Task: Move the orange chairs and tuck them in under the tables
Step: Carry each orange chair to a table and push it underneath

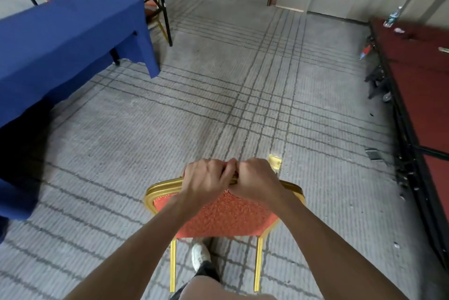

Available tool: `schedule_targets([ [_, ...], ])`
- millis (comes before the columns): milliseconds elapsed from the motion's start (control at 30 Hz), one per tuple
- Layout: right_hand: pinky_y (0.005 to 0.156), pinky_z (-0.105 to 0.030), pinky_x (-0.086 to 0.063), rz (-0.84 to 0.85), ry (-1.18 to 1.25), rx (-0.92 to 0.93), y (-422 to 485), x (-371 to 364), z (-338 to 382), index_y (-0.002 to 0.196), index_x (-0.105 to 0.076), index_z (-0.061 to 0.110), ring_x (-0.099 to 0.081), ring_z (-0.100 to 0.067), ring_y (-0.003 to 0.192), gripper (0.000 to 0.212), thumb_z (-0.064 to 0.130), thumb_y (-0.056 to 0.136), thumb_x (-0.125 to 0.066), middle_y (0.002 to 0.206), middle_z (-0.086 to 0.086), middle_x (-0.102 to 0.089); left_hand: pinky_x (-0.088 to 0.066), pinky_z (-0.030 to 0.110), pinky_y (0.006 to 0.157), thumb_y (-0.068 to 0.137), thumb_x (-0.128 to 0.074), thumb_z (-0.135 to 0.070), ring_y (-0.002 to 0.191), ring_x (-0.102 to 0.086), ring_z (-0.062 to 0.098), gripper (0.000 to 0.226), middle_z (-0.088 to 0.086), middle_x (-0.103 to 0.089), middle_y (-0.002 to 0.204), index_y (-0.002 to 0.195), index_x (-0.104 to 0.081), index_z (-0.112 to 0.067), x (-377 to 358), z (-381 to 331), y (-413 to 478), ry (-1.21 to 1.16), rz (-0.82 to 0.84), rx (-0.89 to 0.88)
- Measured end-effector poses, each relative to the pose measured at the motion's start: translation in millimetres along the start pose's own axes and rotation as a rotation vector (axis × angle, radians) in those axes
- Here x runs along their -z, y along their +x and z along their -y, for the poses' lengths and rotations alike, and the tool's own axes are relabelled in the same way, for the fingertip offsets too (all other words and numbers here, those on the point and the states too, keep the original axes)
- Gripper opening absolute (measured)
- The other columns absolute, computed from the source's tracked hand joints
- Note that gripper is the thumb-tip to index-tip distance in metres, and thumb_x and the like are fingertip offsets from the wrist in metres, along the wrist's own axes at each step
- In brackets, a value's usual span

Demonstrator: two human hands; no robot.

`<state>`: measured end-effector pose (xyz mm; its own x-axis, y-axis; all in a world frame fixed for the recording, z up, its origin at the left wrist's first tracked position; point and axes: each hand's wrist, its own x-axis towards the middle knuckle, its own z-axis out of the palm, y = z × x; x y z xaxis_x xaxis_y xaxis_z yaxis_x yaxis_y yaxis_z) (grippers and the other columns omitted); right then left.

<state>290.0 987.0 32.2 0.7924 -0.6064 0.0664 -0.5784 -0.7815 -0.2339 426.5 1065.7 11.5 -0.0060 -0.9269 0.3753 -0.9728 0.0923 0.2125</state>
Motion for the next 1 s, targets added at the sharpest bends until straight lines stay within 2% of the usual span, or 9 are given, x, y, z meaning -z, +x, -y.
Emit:
schedule_targets([
  [100,0.049,-0.029,-0.045,0.052,-0.027,-0.067,49,11,-15,0.071,-0.059,0.020,-0.055,-0.019,0.050,0.018,0.035,0.080,-0.056,0.054,0.001,-0.055,-0.041,0.028,0.036,0.089,-0.060,-0.012,0.040,-0.046,0.024,0.024,0.008,-0.057,0.065,0.112,-0.058,-0.006,-14,35,40,0.113,-0.101,-0.047],
  [233,0.044,-0.025,-0.040,0.018,0.036,-0.137,105,14,-29,0.070,-0.059,0.022,-0.049,-0.013,0.047,0.021,0.040,0.080,-0.056,0.052,0.005,-0.050,-0.036,0.024,0.034,0.092,-0.052,-0.018,0.036,-0.040,0.021,0.012,0.002,-0.048,0.057,0.085,-0.058,-0.011,-10,70,92,0.163,-0.070,-0.032],
  [367,0.044,-0.025,-0.033,0.009,0.054,-0.161,150,21,-54,0.069,-0.054,0.023,-0.048,-0.013,0.047,0.021,0.039,0.082,-0.059,0.051,0.006,-0.048,-0.029,0.025,0.038,0.091,-0.054,-0.007,0.041,-0.042,0.019,0.011,0.006,-0.047,0.063,0.085,-0.064,-0.008,-21,95,138,0.299,-0.079,-0.043],
  [433,0.043,-0.024,-0.029,0.004,0.081,-0.152,172,24,-66,0.066,-0.051,0.025,-0.045,-0.011,0.045,0.022,0.039,0.082,-0.060,0.050,0.008,-0.046,-0.030,0.025,0.037,0.090,-0.054,-0.008,0.041,-0.043,0.020,0.010,0.007,-0.046,0.063,0.085,-0.063,-0.007,-25,105,158,0.274,-0.052,-0.033],
  [567,0.044,-0.026,-0.035,0.011,0.093,-0.149,226,24,-88,0.066,-0.051,0.025,-0.048,-0.012,0.046,0.024,0.041,0.083,-0.059,0.051,0.007,-0.050,-0.033,0.029,0.044,0.095,-0.039,-0.021,0.044,-0.044,0.025,0.029,0.002,-0.044,0.059,0.078,-0.060,-0.010,-31,136,208,0.135,-0.003,0.102],
  [667,0.045,-0.027,-0.041,-0.003,0.080,-0.150,266,21,-109,0.069,-0.055,0.026,-0.049,-0.013,0.046,0.022,0.043,0.082,-0.060,0.050,0.007,-0.049,-0.028,0.026,0.041,0.091,-0.044,-0.017,0.040,-0.043,0.024,0.021,0.006,-0.045,0.059,0.081,-0.060,-0.007,-42,157,242,0.157,0.072,0.055],
  [833,0.046,-0.025,-0.036,-0.025,0.102,-0.132,343,14,-148,0.070,-0.057,0.023,-0.050,-0.016,0.048,0.018,0.038,0.077,-0.063,0.052,0.006,-0.050,-0.039,0.033,0.051,0.094,-0.051,-0.030,0.053,-0.047,0.025,0.026,-0.003,-0.041,0.059,0.071,-0.048,-0.019,-68,201,315,0.118,0.089,0.308],
  [933,0.045,-0.024,-0.033,-0.011,0.085,-0.097,388,14,-170,0.072,-0.063,0.019,-0.049,-0.016,0.048,0.017,0.036,0.077,-0.062,0.052,0.005,-0.051,-0.027,0.025,0.039,0.082,-0.069,-0.016,0.039,-0.046,0.025,0.020,0.004,-0.046,0.055,0.072,-0.052,-0.012,-72,221,352,0.169,0.173,0.180],
  [1000,0.042,-0.024,-0.032,-0.020,0.089,-0.055,420,15,-181,0.070,-0.060,0.019,-0.050,-0.016,0.047,0.019,0.036,0.079,-0.060,0.048,0.007,-0.047,-0.028,0.025,0.041,0.088,-0.056,-0.018,0.041,-0.048,0.028,0.018,0.004,-0.046,0.057,0.072,-0.053,-0.010,-68,240,377,0.166,0.176,0.170],
])
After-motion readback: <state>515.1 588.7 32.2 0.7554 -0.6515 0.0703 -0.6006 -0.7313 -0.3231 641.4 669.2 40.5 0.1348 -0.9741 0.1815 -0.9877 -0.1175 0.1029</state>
